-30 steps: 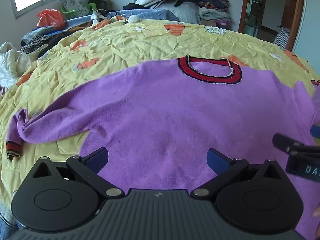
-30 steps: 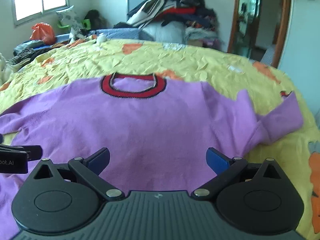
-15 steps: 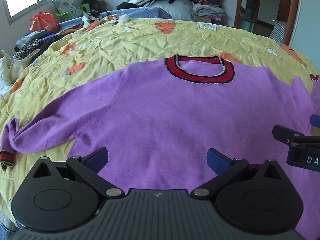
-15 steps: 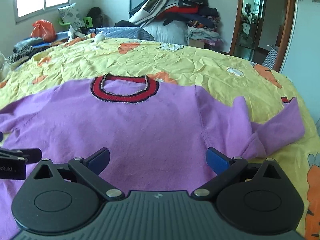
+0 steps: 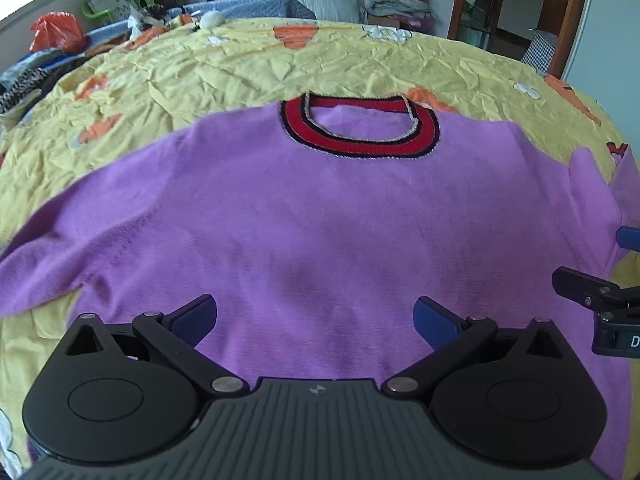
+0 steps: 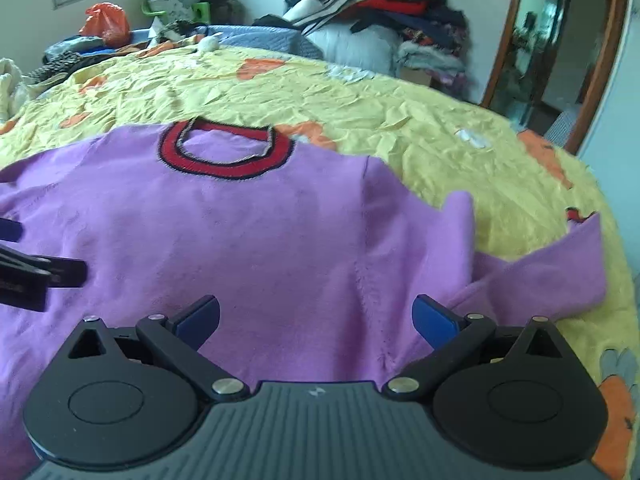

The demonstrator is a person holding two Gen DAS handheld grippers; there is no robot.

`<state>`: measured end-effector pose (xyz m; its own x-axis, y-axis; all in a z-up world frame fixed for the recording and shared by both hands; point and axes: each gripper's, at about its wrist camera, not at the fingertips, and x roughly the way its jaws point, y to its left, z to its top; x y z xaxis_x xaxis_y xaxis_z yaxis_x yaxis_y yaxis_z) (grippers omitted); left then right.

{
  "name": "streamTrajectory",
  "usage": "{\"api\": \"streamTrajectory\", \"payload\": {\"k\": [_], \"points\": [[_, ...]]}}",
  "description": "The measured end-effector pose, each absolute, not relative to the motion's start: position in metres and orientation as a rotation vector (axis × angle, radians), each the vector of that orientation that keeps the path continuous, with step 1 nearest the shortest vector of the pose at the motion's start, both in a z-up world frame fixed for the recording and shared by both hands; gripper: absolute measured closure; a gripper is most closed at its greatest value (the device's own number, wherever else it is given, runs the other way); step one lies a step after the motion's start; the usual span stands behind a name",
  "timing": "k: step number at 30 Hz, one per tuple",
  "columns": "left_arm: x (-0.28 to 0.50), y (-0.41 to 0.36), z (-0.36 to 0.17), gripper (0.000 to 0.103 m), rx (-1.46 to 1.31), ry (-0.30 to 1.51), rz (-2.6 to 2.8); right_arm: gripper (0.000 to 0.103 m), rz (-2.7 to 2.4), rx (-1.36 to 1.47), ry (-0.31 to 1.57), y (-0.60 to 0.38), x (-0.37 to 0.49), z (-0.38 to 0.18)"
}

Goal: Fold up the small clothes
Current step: 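Move the right tool toward the red cuff of the purple sweater's sleeve, then close the right gripper on the red sleeve cuff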

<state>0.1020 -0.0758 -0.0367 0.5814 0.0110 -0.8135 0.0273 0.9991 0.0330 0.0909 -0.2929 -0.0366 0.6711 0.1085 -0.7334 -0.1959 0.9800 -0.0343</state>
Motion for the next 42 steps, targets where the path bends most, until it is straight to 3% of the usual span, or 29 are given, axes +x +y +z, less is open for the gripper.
{"api": "streamTrajectory", "payload": {"k": [5,11,19,27,30,31,32,36,37,42], "points": [[0.102,-0.072,-0.035,0.000,0.081,0.927,0.019,0.000,0.132,-0.194,0.803,-0.304,0.105,-0.038],[0.108,-0.057,-0.036,0.000,0.069,0.912,0.033,0.000,-0.059,-0.176,0.830,-0.395,0.159,-0.031],[0.114,-0.062,-0.044,0.000,0.092,0.913,-0.001,0.000,-0.395,0.006,0.873,-0.563,0.241,-0.029],[0.121,-0.068,-0.051,0.000,0.121,0.931,0.003,0.001,-0.365,0.187,0.898,-0.610,0.265,-0.047],[0.121,-0.066,-0.053,0.000,0.118,0.938,0.016,0.024,-0.314,0.293,0.919,-0.619,0.273,-0.058],[0.121,-0.066,-0.053,0.000,0.121,0.940,0.021,0.054,-0.318,0.304,0.927,-0.620,0.276,-0.061],[0.120,-0.066,-0.053,0.000,0.122,0.943,0.024,0.075,-0.335,0.307,0.938,-0.621,0.278,-0.064],[0.117,-0.067,-0.052,0.000,0.128,0.952,0.028,0.079,-0.300,0.343,0.955,-0.624,0.283,-0.072],[0.116,-0.067,-0.052,0.000,0.131,0.953,0.028,0.096,-0.282,0.349,0.953,-0.624,0.283,-0.072],[0.108,-0.065,-0.045,0.000,0.135,0.950,0.044,0.098,-0.260,0.275,0.893,-0.611,0.263,-0.055]]}}
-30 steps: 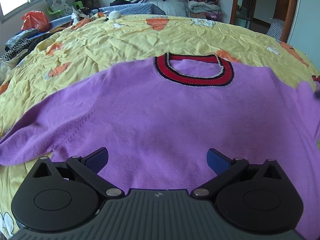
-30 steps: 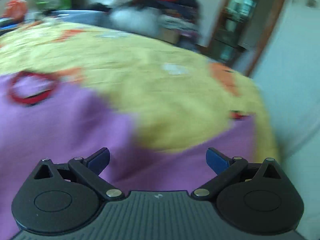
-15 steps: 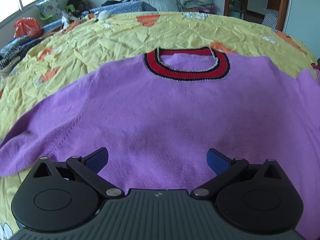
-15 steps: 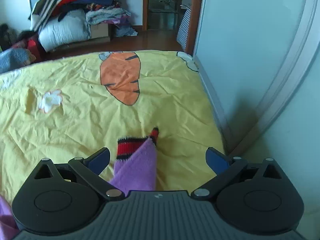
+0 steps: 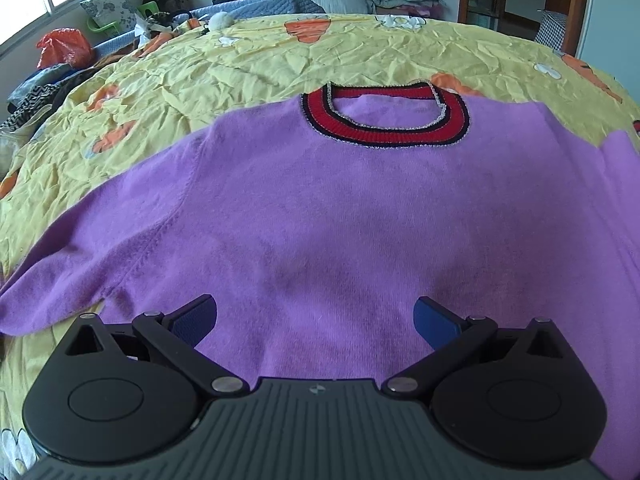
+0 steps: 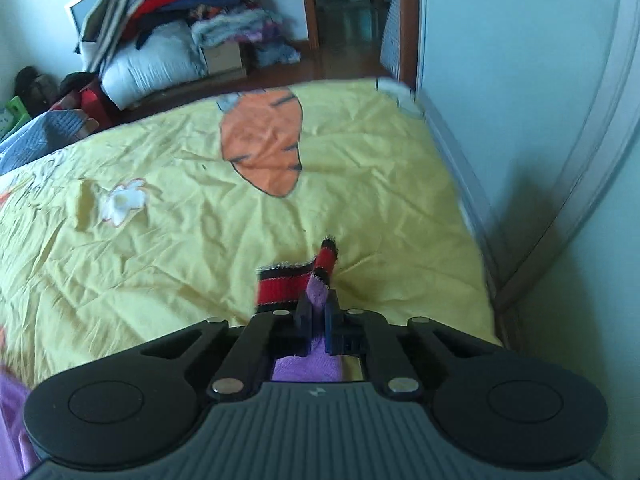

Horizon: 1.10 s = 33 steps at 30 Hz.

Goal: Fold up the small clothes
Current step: 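Close the right gripper on the red sleeve cuff, then lift the cuff with the right gripper and carry it across the sweater body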

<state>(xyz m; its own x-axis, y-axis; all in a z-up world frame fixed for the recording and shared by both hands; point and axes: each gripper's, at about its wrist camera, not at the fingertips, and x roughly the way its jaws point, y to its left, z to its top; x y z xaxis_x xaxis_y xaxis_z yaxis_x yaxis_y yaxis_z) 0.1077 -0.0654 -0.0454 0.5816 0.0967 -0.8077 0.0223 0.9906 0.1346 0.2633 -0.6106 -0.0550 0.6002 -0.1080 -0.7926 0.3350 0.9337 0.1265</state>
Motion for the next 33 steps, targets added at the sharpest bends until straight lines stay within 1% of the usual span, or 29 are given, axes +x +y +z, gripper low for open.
{"api": "streamTrajectory", "payload": {"k": [6,10,14,19,25,30,33], "points": [[0.088,-0.064,-0.031,0.000,0.125,0.923,0.042,0.098,-0.255,0.248,0.745,-0.601,0.184,-0.015],[0.069,-0.068,-0.024,0.000,0.142,0.903,0.027,0.098,-0.298,0.279,0.678,-0.604,0.104,-0.005],[0.053,-0.072,-0.022,0.000,0.153,0.899,0.011,0.098,-0.353,0.364,0.631,-0.608,0.024,-0.019],[0.035,-0.076,-0.020,0.000,0.162,0.897,-0.012,0.098,-0.460,0.504,0.586,-0.628,-0.057,-0.056],[0.020,-0.081,-0.017,0.000,0.180,0.891,-0.029,0.098,-0.529,0.688,0.554,-0.673,-0.083,-0.090],[0.010,-0.075,-0.011,0.000,0.186,0.870,-0.003,0.098,-0.493,0.674,0.439,-0.660,-0.083,-0.055],[0.009,-0.064,-0.012,0.000,0.162,0.876,0.005,0.098,-0.515,0.680,0.496,-0.656,-0.077,-0.063]]}}
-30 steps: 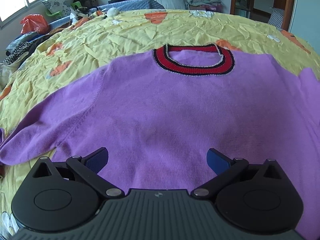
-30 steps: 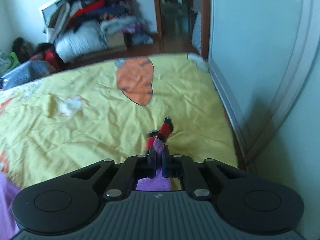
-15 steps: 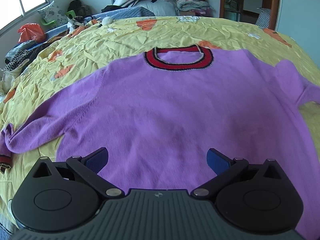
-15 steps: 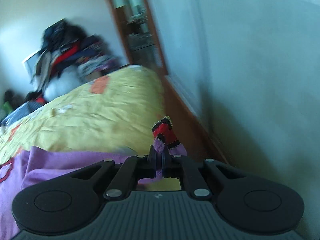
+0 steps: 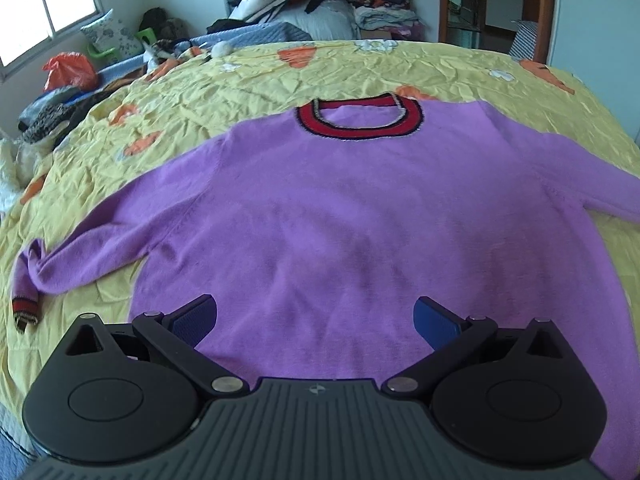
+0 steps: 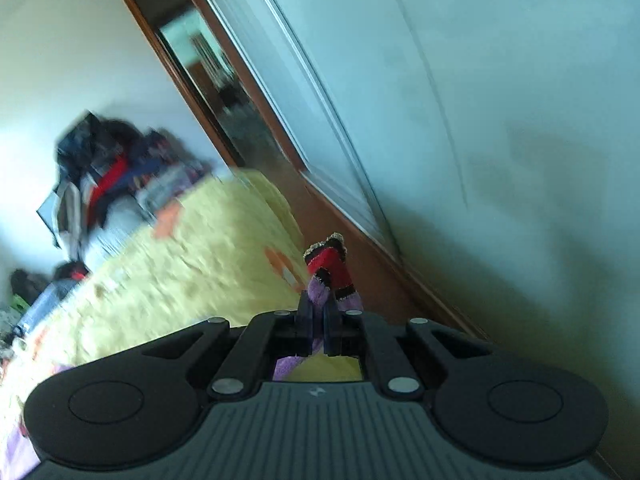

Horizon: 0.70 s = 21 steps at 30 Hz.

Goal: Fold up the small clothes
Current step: 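Lift the cuff with the right gripper and carry it across the sweater body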

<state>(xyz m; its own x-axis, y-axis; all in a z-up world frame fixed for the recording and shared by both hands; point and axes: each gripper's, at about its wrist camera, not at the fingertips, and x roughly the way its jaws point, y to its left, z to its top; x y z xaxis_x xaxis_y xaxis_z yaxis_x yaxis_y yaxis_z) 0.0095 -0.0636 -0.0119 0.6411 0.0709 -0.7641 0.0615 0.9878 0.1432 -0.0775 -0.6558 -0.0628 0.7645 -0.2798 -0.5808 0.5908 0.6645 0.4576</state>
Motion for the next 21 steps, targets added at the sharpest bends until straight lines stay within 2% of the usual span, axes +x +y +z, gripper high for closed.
{"api": "streamTrajectory", "payload": {"k": [2,6,13,16,21], "points": [[0.010,-0.056,-0.012,0.000,0.173,0.878,0.019,0.098,-0.498,0.681,0.479,-0.645,-0.075,-0.061],[0.011,-0.035,-0.005,0.000,0.203,0.853,0.049,0.098,-0.408,0.625,0.394,-0.604,-0.052,-0.020],[0.004,0.015,0.012,0.000,0.208,0.798,0.142,0.098,-0.116,0.522,0.332,-0.483,0.046,0.055],[0.000,0.038,0.017,0.000,0.194,0.794,0.180,0.098,0.001,0.466,0.381,-0.411,0.097,0.059],[-0.007,0.072,0.015,0.000,0.192,0.812,0.237,0.098,0.162,0.438,0.501,-0.296,0.155,0.024]]}}
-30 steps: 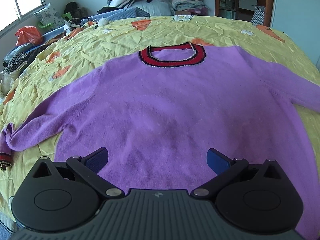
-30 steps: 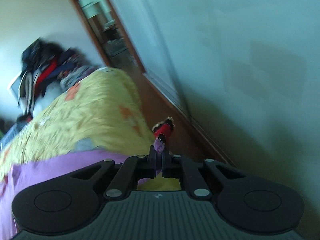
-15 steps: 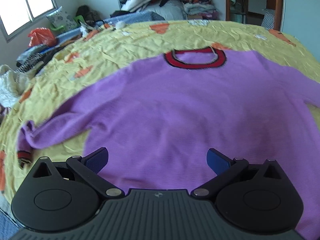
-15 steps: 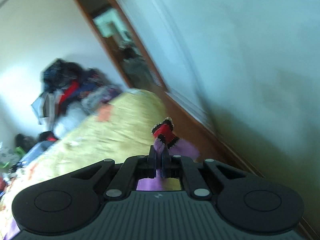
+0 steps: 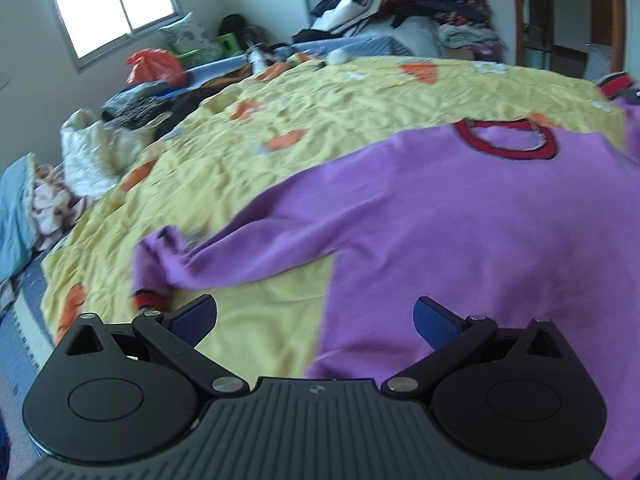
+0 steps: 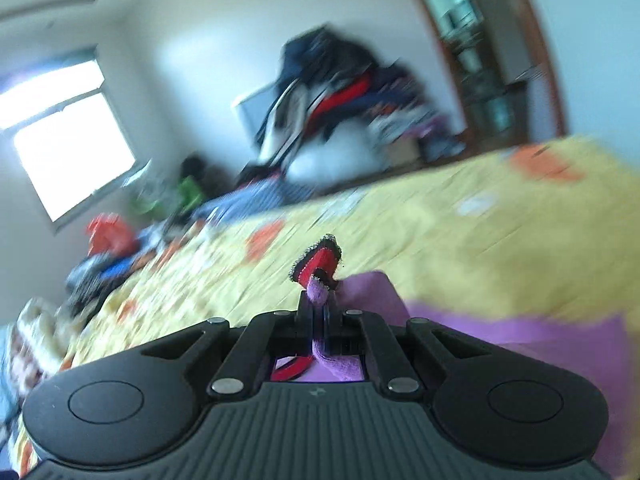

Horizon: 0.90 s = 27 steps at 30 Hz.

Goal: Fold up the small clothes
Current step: 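Lift the cuff with the right gripper and carry it across the sweater body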

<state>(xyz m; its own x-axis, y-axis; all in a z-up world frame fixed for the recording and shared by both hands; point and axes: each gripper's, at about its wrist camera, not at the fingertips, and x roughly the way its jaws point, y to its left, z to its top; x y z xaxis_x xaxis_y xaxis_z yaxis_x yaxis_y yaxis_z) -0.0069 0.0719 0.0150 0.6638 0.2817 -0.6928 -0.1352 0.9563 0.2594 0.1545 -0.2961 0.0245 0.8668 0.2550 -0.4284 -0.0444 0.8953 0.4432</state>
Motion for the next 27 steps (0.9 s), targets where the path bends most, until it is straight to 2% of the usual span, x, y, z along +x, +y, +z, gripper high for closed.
{"api": "streamTrajectory", "payload": {"k": [7,27], "points": [[-0.013,0.101,0.013,0.000,0.156,0.831,0.276,0.098,0.298,0.427,0.618,-0.191,0.166,-0.021],[-0.017,0.114,0.012,0.000,0.156,0.823,0.325,0.098,0.504,0.294,0.664,-0.069,0.144,-0.037]]}}
